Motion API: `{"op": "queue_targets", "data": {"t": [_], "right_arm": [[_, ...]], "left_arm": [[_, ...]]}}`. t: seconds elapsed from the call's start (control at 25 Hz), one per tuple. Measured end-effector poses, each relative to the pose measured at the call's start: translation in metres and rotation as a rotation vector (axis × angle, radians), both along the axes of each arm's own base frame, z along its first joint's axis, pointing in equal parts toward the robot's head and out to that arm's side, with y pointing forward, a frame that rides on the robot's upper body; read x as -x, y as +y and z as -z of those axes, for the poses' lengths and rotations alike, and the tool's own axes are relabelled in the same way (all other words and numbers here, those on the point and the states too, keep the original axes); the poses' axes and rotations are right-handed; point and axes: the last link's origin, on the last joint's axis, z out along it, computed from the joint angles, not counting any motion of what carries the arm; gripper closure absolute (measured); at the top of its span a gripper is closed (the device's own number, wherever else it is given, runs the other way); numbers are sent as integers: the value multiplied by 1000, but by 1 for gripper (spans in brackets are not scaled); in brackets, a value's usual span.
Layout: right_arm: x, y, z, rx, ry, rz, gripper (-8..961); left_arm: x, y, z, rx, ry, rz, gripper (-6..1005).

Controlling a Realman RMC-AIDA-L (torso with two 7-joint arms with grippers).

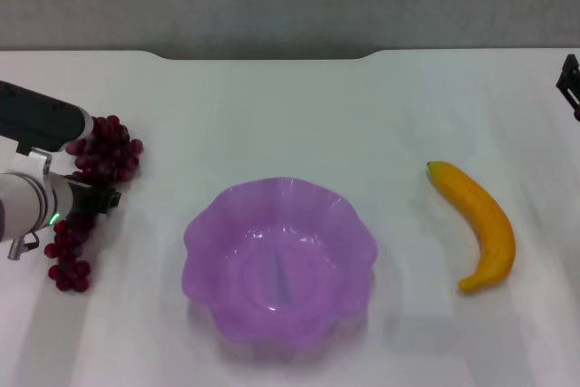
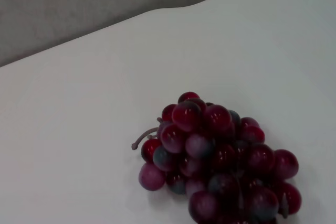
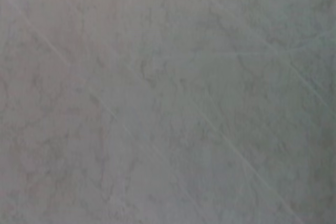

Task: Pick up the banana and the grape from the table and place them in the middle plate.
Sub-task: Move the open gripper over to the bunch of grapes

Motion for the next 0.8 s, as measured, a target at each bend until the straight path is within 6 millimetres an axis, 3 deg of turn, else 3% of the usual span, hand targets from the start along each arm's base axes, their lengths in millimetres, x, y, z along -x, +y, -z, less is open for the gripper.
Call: {"op": "queue_targets", "data": {"t": [0.8], "right_arm": [[-2,-1,0,1,-2,5,68]], "left_arm": [[-3,1,1,-13,-12,13,373]]}}
